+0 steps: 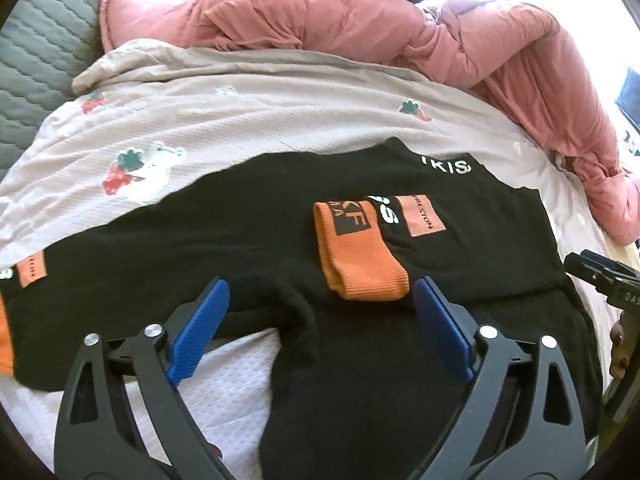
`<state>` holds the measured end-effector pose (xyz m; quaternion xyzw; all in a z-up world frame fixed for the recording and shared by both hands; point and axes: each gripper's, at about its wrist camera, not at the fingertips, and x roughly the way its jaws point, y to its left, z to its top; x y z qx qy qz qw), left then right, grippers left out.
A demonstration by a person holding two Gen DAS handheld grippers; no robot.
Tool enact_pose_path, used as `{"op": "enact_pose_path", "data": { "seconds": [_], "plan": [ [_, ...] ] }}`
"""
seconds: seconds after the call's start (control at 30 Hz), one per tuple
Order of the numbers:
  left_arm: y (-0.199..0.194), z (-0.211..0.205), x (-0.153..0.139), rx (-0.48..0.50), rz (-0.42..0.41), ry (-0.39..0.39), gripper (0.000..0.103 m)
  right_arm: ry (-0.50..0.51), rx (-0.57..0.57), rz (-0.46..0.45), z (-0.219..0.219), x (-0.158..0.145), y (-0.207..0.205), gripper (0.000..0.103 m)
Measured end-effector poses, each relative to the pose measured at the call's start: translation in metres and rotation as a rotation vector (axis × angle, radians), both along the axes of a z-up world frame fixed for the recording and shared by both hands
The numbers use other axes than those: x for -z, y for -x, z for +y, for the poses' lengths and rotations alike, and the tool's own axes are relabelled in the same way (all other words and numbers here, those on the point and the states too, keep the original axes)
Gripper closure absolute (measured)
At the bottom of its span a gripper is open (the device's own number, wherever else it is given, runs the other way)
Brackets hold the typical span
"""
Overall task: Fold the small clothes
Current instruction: 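Move the left gripper to the folded sleeve cuff and grasp it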
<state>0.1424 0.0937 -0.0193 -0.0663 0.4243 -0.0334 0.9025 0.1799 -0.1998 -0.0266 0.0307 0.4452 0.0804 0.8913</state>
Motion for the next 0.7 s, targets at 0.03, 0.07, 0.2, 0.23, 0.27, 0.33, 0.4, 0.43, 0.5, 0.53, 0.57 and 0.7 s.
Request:
{"op": "enact_pose_path", "data": {
  "seconds": [0.03, 0.07, 0.2, 0.23, 0.27, 0.33, 0.4, 0.43, 0.5, 0.53, 0.57, 0.7],
  "plan": [
    [0.003, 0.002, -0.002, -0.007, -0.008, -0.001, 0.011, -0.003, -0.003, -0.002, 0.001, -0.001, 0.001, 0.008],
    [0.004, 0.004, -0.004, -0.010, -0.012, -0.001, 0.011, -0.005, -0.005, -0.004, 0.003, -0.002, 0.001, 0.008],
    [0.010, 0.013, -0.007, -0.037, -0.023, -0.001, 0.010, -0.009, -0.024, -0.011, 0.012, -0.007, 0.004, 0.008],
    [0.011, 0.015, -0.008, -0.046, -0.025, 0.000, 0.010, -0.009, -0.032, -0.013, 0.015, -0.008, 0.005, 0.008],
    [0.012, 0.019, -0.009, -0.057, -0.027, -0.001, 0.010, -0.009, -0.038, -0.015, 0.018, -0.009, 0.005, 0.008],
    [0.015, 0.025, -0.011, -0.078, -0.034, -0.011, 0.010, -0.008, -0.058, -0.023, 0.026, -0.012, 0.007, 0.008],
    [0.018, 0.032, -0.012, -0.101, -0.039, -0.013, 0.010, -0.010, -0.075, -0.028, 0.034, -0.015, 0.009, 0.008],
    [0.019, 0.035, -0.013, -0.113, -0.042, -0.017, 0.010, -0.011, -0.083, -0.031, 0.037, -0.016, 0.010, 0.008],
    [0.024, 0.042, -0.014, -0.143, -0.049, -0.041, 0.010, -0.013, -0.102, -0.036, 0.046, -0.019, 0.012, 0.008],
    [0.025, 0.046, -0.015, -0.152, -0.050, -0.044, 0.010, -0.014, -0.112, -0.039, 0.050, -0.020, 0.012, 0.008],
    [0.028, 0.051, -0.015, -0.163, -0.050, -0.040, 0.010, -0.016, -0.122, -0.043, 0.055, -0.022, 0.013, 0.008],
    [0.035, 0.065, -0.016, -0.205, -0.053, -0.060, 0.010, -0.041, -0.152, -0.043, 0.071, -0.026, 0.015, 0.008]
  ]
}}
